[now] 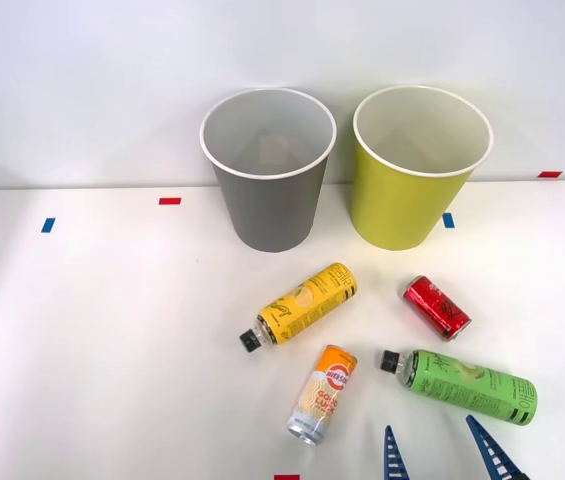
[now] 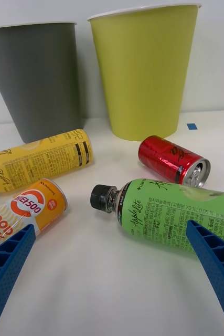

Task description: Put cans in the gray bin, plastic bottles in the light green bin

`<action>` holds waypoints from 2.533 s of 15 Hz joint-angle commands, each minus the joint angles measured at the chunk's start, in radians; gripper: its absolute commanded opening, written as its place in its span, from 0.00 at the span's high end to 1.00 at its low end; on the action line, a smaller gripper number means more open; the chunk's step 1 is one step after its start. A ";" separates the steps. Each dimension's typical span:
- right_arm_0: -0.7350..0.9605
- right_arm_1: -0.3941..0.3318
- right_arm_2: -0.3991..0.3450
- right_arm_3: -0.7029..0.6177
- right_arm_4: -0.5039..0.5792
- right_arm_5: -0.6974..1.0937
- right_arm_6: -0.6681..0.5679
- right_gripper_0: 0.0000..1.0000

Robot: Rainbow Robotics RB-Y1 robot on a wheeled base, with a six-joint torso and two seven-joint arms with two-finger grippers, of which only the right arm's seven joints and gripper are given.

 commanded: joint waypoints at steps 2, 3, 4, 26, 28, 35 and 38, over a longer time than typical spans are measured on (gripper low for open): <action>0.000 0.000 0.000 0.000 0.000 0.000 0.000 0.00; 0.000 0.000 0.000 0.000 0.000 0.000 0.000 0.00; 0.000 0.000 0.000 0.000 0.000 0.000 0.000 0.00; -0.058 -0.699 -0.152 -0.546 -0.080 0.670 -0.380 0.00; -0.095 -0.788 -0.153 -0.557 -0.086 0.718 -0.419 0.00; -0.281 -1.025 -0.084 -0.609 -0.278 0.948 -0.408 0.00; -0.368 -1.026 -0.086 -0.742 -0.399 1.238 -0.408 0.00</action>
